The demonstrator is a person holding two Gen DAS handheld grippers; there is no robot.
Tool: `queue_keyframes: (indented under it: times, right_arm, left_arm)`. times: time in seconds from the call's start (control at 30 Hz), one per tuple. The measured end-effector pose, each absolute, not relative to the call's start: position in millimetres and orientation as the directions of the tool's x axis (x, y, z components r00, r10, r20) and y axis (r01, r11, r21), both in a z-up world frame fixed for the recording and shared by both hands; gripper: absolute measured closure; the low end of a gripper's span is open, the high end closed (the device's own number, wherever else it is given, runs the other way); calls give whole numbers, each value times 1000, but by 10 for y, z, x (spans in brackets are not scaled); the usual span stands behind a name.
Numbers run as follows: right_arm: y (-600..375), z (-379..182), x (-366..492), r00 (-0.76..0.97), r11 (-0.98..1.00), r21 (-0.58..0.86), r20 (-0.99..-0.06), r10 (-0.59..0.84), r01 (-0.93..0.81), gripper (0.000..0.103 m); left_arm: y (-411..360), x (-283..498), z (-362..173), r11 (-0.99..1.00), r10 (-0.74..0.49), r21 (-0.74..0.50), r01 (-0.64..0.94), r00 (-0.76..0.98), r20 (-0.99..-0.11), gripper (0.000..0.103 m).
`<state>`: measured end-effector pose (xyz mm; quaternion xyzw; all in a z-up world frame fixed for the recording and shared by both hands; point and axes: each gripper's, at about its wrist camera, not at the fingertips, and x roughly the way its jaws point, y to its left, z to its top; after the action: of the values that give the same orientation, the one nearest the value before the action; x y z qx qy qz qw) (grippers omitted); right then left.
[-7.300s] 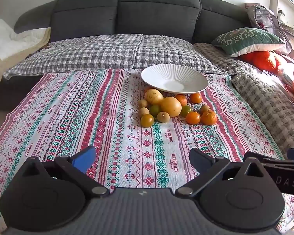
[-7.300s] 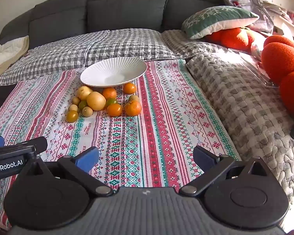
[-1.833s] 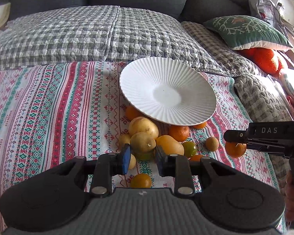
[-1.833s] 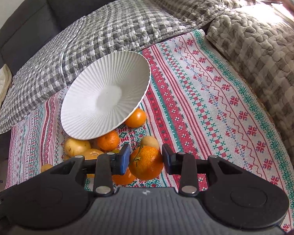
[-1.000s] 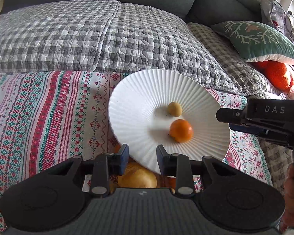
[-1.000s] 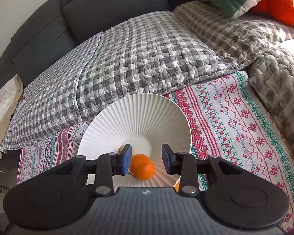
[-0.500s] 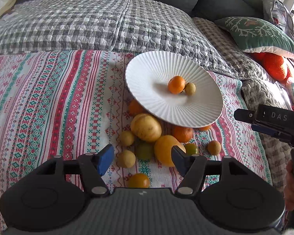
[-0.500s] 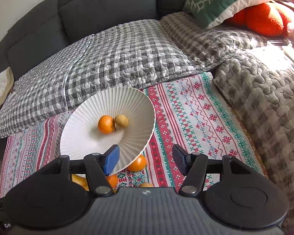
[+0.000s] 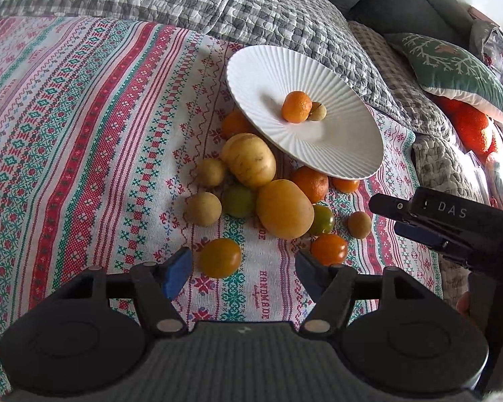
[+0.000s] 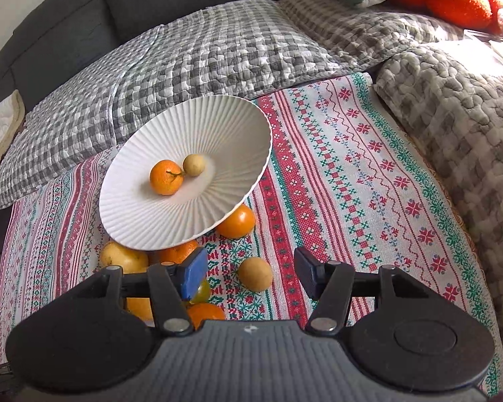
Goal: Organize fruits
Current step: 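Grasp an orange-yellow fruit with the left gripper while the right grasps a pale yellow fruit, then lift both fruits over the white plate and open both grippers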
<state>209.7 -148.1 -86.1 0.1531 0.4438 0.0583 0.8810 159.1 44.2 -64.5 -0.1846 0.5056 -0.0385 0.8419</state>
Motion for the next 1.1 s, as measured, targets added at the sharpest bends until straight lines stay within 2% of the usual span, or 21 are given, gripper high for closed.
queue_keyframes:
  times: [0.1,0.33,0.43,0.5,0.53,0.73,0.8,0.83,1.1]
  right_arm:
    - [-1481,-939,2128,577,943,330,-780,243,49,65]
    - [-1510,-1013,2156,558,931,360,-786,266,63,73]
    - [-1485,-1023,2168,554,932,358,-788,268,58,75]
    - [-1462,-1049,2176,549,937,345,-796,256,63,76]
    - [-1454,-1064,2177,546,938,339,-800,248,70,78]
    - [-1413,-1106,2189,544,939,335,-803,243,75,80]
    - [-1416,-1111,2181,547,939,336,-802,240,80,80]
    - [-1418,-1112,2178,548,938,337,-801,240,81,80]
    - [-1429,-1115,2174,551,935,344,-799,241,90,80]
  left_arm:
    - [431,1603,-652,931,-242,-343,-129,486,-840,41]
    - [364,1682,-699,933,-245,-337,-128,460,-853,43]
    - [333,1726,-749,929,-259,-346,-129,442,-859,48]
    - [324,1757,-788,924,-266,-357,-140,435,-860,58]
    - [319,1763,-790,923,-268,-359,-139,438,-858,60]
    - [301,1776,-792,921,-280,-366,-131,430,-858,70]
    - [316,1770,-789,920,-286,-370,-133,418,-862,81]
    - [330,1763,-788,917,-290,-374,-135,417,-861,83]
    - [281,1709,-774,932,-275,-345,-112,401,-874,83]
